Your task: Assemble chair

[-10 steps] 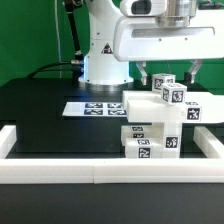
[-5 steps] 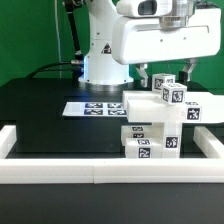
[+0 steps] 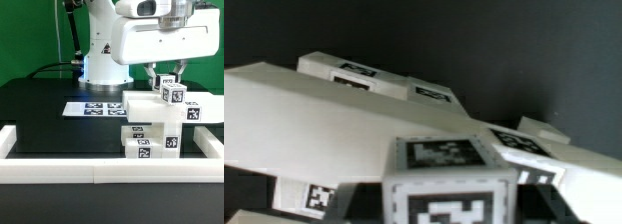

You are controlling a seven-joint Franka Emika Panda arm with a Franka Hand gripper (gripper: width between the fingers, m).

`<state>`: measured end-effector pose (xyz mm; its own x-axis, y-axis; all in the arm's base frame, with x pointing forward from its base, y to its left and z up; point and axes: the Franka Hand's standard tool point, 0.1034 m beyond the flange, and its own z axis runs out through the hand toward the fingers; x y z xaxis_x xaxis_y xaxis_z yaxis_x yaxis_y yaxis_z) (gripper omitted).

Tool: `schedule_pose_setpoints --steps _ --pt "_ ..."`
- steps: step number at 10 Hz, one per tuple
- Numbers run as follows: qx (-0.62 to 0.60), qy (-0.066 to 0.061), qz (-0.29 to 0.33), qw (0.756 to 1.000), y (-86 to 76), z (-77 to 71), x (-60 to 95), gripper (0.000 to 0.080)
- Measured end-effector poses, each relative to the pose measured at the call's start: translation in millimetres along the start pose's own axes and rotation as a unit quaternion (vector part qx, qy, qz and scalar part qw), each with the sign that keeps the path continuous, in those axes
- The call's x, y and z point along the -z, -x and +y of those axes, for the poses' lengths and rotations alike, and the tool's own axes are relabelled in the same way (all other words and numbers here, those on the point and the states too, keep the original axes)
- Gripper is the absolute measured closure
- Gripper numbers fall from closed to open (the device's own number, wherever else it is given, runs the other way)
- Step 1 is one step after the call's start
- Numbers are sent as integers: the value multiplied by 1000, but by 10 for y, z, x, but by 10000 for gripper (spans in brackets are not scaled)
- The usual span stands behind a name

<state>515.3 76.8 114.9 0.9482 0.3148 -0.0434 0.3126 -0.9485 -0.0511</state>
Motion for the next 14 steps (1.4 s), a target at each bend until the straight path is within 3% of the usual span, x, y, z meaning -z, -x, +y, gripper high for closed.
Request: schedule_pose_setpoints --steps 4,10,12,13,14 --pt "-152 -1 0 988 0 -4 -2 514" --pt "-344 -1 0 939 -2 -14 -3 512" --pt "-360 -1 0 933 -2 -14 -3 512" --pt "-345 -1 0 939 -1 -11 -3 313" --pt "-328 0 1 945 2 -16 -9 203"
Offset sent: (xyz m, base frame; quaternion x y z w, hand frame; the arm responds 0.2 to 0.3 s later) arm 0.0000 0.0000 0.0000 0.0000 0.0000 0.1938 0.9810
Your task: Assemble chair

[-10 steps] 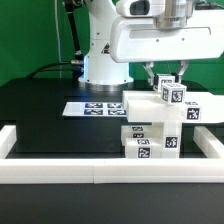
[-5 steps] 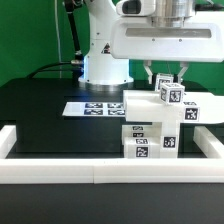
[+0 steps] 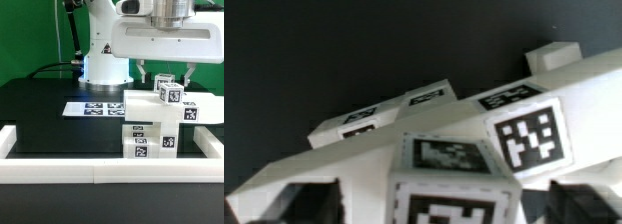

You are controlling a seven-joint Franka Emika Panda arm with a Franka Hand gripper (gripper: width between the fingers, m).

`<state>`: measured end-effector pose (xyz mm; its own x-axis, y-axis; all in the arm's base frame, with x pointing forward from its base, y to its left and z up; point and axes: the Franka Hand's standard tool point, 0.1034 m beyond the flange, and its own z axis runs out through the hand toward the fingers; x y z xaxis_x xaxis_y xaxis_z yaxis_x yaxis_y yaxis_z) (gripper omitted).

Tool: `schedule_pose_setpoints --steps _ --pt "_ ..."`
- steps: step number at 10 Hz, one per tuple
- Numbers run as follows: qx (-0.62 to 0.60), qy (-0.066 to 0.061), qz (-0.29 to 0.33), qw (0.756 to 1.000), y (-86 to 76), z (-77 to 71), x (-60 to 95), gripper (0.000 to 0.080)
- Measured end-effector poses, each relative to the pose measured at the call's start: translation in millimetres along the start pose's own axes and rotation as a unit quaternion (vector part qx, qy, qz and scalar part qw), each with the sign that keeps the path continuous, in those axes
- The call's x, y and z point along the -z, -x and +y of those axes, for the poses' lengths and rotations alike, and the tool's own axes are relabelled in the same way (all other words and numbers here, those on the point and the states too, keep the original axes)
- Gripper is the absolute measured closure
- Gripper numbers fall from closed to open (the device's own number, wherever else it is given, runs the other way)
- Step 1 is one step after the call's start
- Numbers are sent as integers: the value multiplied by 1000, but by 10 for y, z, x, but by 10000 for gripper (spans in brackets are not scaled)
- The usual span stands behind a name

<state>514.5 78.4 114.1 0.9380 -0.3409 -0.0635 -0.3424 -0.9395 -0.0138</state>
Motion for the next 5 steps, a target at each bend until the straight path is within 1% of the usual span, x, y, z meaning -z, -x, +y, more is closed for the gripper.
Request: schedule_pose_setpoints --steps 1,2,4,5 --pt "40 1 3 999 22 -11 -10 203" --pt "104 1 5 995 35 -17 -15 161" --pt "192 2 6 981 45 -22 -19 153" --pt "249 2 6 968 42 -17 -18 153"
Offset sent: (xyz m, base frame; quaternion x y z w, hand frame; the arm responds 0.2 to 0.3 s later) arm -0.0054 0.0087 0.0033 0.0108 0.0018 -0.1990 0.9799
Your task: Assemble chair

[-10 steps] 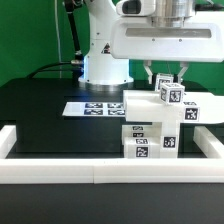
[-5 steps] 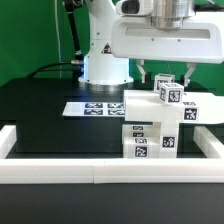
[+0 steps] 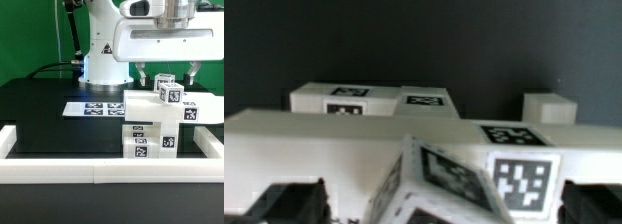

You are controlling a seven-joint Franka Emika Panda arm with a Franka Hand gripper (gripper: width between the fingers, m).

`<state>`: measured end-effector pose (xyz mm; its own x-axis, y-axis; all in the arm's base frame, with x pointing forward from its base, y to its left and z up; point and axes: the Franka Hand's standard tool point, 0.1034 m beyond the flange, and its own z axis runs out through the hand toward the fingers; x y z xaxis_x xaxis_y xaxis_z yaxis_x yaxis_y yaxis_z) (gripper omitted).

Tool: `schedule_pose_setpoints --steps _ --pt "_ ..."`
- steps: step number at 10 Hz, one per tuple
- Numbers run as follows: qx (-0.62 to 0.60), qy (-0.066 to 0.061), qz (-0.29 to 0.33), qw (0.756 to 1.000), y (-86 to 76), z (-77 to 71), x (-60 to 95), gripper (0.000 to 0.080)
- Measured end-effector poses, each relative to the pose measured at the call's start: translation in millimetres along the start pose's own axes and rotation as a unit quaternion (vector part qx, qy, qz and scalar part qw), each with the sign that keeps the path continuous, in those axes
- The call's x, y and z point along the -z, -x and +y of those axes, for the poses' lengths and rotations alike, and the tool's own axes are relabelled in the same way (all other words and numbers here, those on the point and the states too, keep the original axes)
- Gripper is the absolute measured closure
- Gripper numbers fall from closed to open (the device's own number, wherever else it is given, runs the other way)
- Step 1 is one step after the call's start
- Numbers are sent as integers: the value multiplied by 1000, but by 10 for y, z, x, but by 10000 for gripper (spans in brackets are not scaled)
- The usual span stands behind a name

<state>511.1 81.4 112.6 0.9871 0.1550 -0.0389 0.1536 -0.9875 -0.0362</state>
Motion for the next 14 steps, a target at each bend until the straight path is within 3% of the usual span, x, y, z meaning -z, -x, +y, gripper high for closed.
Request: schedule_pose_setpoints --steps 7,10,12,13,14 --pt "220 3 -2 976 6 81 -9 151" --pt "228 3 -4 974 13 103 -24 151" --pt "209 3 -4 978 13 104 -24 448" --pt "205 3 -4 979 13 104 -24 448" --pt "172 3 -3 985 13 103 -25 525"
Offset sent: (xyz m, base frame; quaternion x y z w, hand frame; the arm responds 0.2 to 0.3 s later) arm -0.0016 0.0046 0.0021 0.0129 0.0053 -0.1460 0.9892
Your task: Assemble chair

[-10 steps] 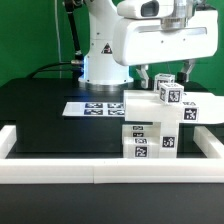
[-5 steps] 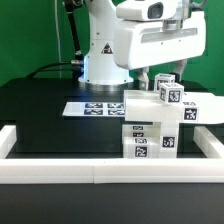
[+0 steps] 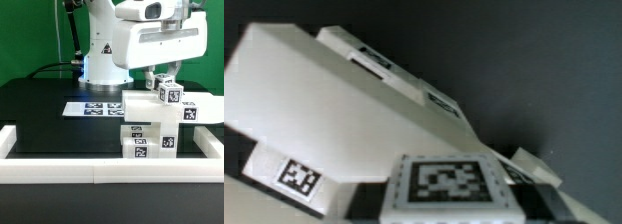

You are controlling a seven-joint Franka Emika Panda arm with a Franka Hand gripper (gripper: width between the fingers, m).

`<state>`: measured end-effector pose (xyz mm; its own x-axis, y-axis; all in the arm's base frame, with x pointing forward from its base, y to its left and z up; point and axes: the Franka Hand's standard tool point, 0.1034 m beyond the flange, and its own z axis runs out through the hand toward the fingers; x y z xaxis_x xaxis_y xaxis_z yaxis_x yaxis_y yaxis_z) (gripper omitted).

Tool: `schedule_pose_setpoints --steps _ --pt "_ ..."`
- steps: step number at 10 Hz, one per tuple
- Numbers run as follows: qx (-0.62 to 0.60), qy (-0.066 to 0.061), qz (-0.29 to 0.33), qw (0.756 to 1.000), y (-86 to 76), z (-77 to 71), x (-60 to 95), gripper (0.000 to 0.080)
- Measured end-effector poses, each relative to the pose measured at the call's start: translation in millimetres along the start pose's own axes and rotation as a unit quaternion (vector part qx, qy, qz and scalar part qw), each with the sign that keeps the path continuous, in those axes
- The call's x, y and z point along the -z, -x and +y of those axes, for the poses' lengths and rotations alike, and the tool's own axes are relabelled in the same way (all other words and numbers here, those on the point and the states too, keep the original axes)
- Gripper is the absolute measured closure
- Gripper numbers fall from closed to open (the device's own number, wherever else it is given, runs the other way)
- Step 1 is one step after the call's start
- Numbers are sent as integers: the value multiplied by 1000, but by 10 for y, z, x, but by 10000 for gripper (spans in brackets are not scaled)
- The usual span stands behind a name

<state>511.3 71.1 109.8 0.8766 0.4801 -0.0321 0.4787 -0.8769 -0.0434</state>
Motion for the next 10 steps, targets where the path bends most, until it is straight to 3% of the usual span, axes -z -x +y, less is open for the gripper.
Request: schedule_pose_setpoints --steps 4,10 --pt "-127 0 0 992 0 -2 -2 525" --pt "-317 0 0 948 -3 -11 -3 525"
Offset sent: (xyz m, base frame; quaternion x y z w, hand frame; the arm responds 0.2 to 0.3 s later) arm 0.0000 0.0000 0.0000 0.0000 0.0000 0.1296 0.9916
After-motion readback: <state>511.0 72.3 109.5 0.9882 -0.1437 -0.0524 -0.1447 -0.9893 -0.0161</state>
